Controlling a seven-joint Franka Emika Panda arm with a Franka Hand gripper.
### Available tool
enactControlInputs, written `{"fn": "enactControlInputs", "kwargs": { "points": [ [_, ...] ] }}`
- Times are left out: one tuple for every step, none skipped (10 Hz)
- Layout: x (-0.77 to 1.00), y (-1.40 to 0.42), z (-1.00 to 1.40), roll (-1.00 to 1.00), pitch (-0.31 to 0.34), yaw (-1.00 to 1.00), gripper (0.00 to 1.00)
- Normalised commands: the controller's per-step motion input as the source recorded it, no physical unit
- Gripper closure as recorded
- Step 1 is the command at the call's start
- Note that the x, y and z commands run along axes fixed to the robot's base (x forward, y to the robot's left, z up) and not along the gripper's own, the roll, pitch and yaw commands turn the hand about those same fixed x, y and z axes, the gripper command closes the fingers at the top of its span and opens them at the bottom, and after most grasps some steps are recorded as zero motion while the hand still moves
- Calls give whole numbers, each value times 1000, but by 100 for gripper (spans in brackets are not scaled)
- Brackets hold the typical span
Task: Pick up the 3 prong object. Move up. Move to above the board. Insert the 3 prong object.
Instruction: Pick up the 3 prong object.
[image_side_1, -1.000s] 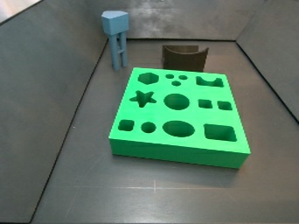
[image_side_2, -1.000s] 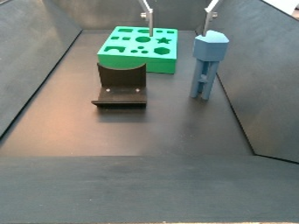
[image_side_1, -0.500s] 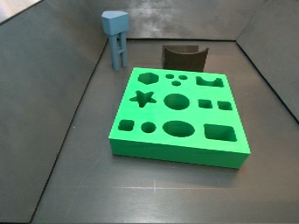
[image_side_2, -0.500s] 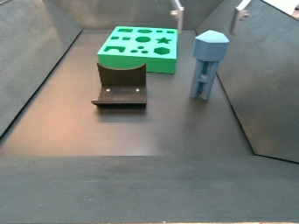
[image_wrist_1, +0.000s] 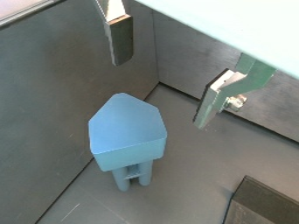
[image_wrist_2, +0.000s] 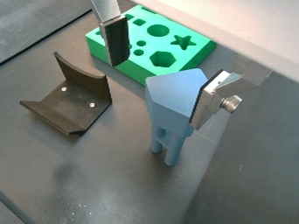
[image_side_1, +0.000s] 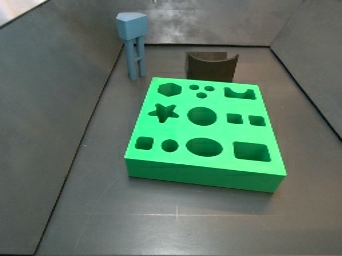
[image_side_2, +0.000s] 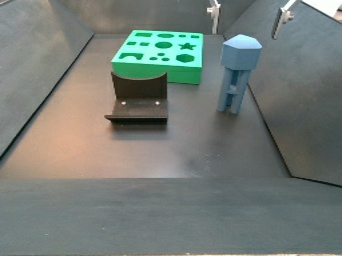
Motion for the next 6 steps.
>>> {"fn": "enactControlInputs", "kwargs": {
  "points": [
    [0, -303, -169, -26, -247, -257, 0],
    [-126, -137, -51, 0, -136, -174, 0],
    [-86, -137, -74, 0, -156, -180, 0],
    [-34, -97, -49, -14, -164, -223, 0],
    [0, -51, -57, 0, -151, -329, 0],
    [0, -20, -37, 0, -149, -366, 0]
  ]
}}
